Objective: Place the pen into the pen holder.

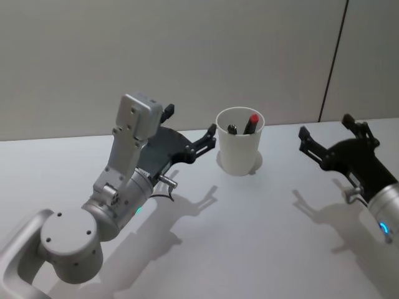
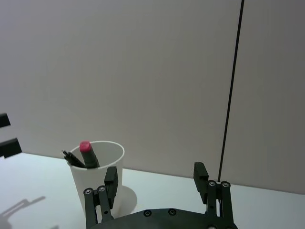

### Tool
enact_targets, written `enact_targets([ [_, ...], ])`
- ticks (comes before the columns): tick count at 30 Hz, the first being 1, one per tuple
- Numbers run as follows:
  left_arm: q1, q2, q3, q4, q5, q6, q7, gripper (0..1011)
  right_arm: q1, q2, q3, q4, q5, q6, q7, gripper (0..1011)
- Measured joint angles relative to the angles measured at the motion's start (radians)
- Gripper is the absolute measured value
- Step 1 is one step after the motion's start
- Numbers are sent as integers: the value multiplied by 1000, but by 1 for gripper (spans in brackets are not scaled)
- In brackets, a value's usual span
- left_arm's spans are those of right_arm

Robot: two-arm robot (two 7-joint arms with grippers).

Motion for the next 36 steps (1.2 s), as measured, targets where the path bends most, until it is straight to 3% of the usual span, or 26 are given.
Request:
enact_targets([
  [10,0,-1,13,7,65,-24,63,1001,-37,18,9,-32,-10,15,-10,1001],
  [36,-1,-1,12,6,67,-25,66,1001,-38,19,9,-32,-9,14,-10,1002],
])
